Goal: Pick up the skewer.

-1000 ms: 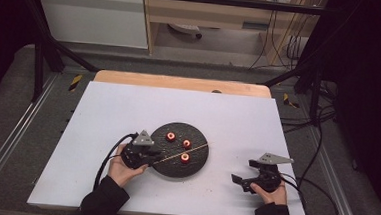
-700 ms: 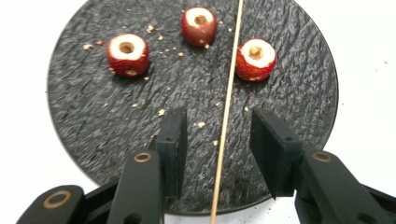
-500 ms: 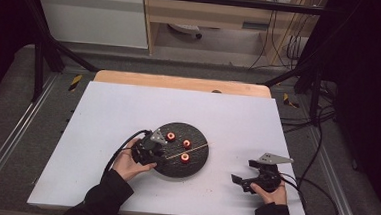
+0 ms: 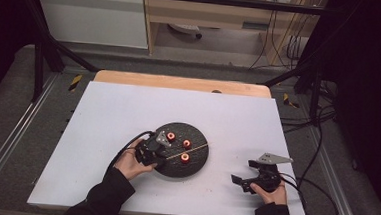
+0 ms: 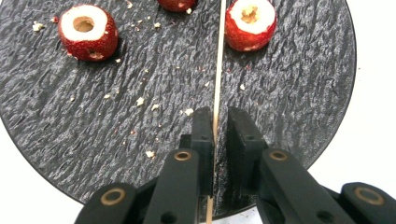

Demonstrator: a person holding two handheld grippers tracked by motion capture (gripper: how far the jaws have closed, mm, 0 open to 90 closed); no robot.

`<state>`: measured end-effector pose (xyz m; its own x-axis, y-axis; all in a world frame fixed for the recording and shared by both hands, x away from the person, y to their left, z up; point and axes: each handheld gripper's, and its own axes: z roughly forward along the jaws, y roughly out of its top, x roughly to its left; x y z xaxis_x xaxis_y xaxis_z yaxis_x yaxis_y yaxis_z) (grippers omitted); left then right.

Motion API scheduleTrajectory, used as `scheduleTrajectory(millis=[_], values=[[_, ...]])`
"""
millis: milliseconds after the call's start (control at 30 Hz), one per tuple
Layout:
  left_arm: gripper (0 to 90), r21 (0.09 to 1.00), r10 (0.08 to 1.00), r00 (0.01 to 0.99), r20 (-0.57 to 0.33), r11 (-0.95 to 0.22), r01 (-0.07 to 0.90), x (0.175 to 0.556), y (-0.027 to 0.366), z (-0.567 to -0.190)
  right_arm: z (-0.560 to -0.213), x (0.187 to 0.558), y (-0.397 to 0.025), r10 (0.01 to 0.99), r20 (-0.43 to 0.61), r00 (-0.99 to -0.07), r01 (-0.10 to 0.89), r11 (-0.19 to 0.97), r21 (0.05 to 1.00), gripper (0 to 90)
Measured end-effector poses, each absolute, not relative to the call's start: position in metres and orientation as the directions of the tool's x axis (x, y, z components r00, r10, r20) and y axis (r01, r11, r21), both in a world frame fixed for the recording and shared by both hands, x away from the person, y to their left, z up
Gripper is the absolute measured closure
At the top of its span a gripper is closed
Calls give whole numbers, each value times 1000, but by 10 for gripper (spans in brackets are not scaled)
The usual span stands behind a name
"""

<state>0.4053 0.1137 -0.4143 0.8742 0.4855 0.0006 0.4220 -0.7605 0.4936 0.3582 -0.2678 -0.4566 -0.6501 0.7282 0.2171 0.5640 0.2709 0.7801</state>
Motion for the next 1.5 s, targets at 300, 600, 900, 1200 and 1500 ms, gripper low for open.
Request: scheduleTrajectory(millis=[300, 600, 900, 1200, 1500], values=[[875, 481, 479, 878, 14, -773, 414, 405, 112, -415, -456, 358, -268, 729, 219, -649, 566, 270, 779, 6], [885, 504, 466, 884, 32, -771, 388, 399, 113, -411, -456, 358, -268, 728, 220, -649, 567, 270, 778, 6], [885, 572, 506, 862, 20, -714, 405, 391, 126, -403, -456, 357, -268, 733, 214, -646, 566, 271, 778, 6], [884, 653, 583, 812, 1, -616, 441, 374, 154, -405, -457, 358, -268, 733, 217, -644, 569, 270, 777, 6], [885, 719, 638, 769, -30, -521, 460, 354, 181, -411, -455, 358, -266, 737, 221, -638, 572, 262, 778, 6]])
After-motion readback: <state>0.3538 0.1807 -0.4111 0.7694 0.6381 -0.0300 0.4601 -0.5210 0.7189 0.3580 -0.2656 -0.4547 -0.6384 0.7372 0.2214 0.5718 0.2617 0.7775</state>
